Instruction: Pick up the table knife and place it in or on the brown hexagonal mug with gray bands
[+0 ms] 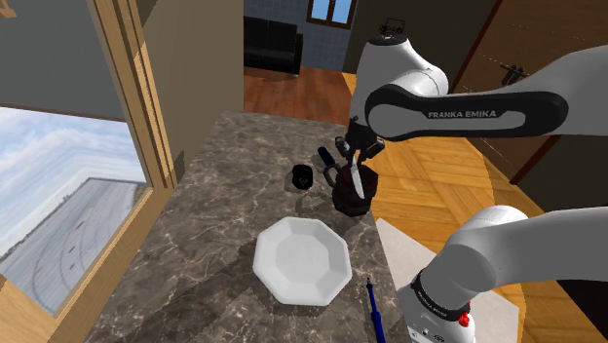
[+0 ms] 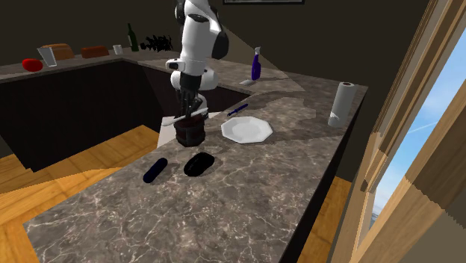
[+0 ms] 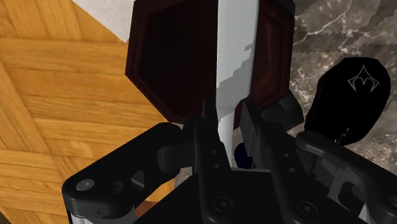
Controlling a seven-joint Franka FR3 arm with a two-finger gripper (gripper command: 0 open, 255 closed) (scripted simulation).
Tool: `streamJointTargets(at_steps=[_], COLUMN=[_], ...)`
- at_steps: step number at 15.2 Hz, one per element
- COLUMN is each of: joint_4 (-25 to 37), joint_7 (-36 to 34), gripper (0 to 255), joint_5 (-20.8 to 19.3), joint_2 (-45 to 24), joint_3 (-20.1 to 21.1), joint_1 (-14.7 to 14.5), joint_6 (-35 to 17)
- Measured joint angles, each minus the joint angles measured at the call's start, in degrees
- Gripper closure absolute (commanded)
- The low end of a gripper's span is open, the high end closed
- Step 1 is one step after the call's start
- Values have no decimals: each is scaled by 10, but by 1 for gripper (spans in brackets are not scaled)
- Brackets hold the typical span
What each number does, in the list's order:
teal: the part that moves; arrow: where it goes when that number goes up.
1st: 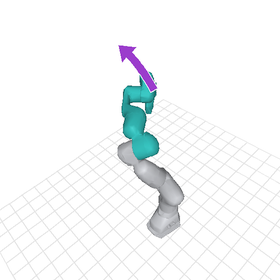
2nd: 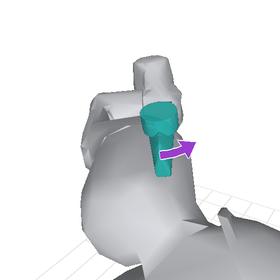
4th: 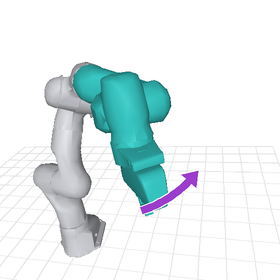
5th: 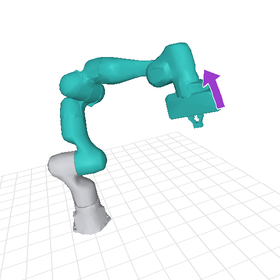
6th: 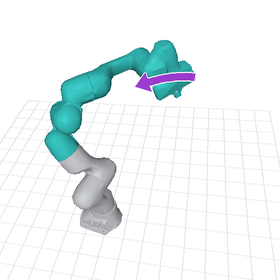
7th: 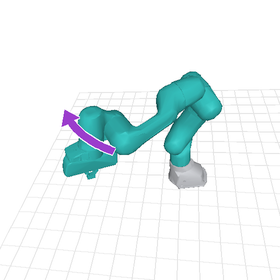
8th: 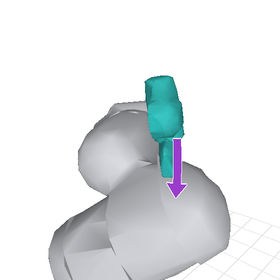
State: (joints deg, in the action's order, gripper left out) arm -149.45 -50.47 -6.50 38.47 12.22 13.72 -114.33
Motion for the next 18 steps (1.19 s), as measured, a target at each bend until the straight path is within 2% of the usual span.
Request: streamJointTargets(at_steps=[8, 9, 15, 18], joint_4=[-11, -12, -15, 17], joint_7=[-5, -5, -5, -2], gripper=[255, 0, 0, 0], joint_5=[-1, -1, -1, 4], joint_2=[-3, -2, -4, 6], joint_3=[1, 1, 2, 3], joint_1=[0, 0, -1, -4], joint_6=[-19, -19, -20, 23])
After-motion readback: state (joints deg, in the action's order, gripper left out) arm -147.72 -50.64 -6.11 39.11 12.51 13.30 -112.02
